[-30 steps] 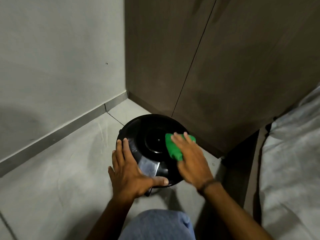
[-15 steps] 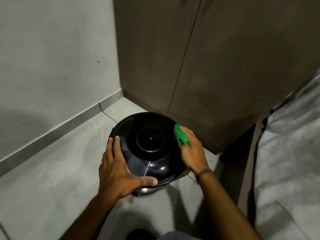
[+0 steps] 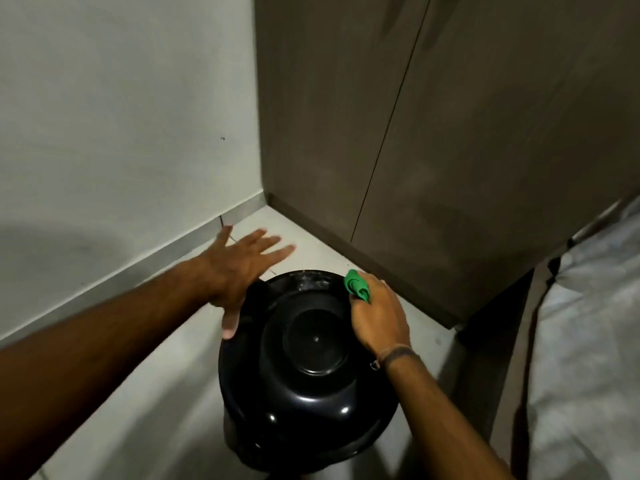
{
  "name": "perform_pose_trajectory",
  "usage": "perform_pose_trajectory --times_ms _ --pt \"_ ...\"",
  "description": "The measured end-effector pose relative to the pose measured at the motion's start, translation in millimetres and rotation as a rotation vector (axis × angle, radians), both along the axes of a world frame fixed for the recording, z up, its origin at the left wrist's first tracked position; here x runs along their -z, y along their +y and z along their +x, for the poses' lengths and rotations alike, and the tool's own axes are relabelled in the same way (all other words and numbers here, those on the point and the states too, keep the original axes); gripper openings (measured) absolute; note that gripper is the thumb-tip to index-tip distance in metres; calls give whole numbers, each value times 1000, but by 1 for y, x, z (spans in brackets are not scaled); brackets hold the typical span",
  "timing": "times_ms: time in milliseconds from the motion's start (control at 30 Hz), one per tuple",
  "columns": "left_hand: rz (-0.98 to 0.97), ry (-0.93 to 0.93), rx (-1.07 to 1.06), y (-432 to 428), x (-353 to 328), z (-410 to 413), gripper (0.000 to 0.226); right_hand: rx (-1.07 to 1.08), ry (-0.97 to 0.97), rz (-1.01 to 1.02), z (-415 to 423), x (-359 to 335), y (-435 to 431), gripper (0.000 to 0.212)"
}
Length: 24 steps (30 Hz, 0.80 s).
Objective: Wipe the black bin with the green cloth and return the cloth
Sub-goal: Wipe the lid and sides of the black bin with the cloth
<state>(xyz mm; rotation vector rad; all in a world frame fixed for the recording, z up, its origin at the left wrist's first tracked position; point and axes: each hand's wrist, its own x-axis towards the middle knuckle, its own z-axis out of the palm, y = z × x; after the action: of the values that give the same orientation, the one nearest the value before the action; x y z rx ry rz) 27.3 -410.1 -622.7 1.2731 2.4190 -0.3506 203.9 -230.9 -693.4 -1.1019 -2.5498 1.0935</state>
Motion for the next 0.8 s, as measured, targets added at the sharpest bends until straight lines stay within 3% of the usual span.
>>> perform_pose_trajectory --times_ms 33,100,133,200,267,333,433,600,700,800 --pt "98 71 -117 -9 0 7 153 37 6 -8 6 1 -6 55" --pt "453 3 -443 -37 14 43 121 73 29 -6 17 0 -16 61" --pt "609 -100 -607 -50 20 72 122 81 28 -2 21 1 -18 63" --pt "730 -342 -808 -59 23 133 161 104 14 1 24 1 -22 66" --pt "743 -391 -927 -47 31 172 194 131 0 -1 25 2 -23 68" --pt "652 -423 -1007 -41 33 194 203 129 -5 8 24 2 -26 67" --pt "504 -342 -1000 -48 38 207 197 87 -25 32 24 3 -23 61" --pt "535 -271 -973 -52 38 205 204 -236 -48 145 -11 -11 -18 41" --pt "584 -287 -1002 -48 35 204 179 -518 -84 200 -60 -22 -45 38" --pt "630 -249 -1055 -41 33 205 169 -569 -108 249 -68 -20 -51 50"
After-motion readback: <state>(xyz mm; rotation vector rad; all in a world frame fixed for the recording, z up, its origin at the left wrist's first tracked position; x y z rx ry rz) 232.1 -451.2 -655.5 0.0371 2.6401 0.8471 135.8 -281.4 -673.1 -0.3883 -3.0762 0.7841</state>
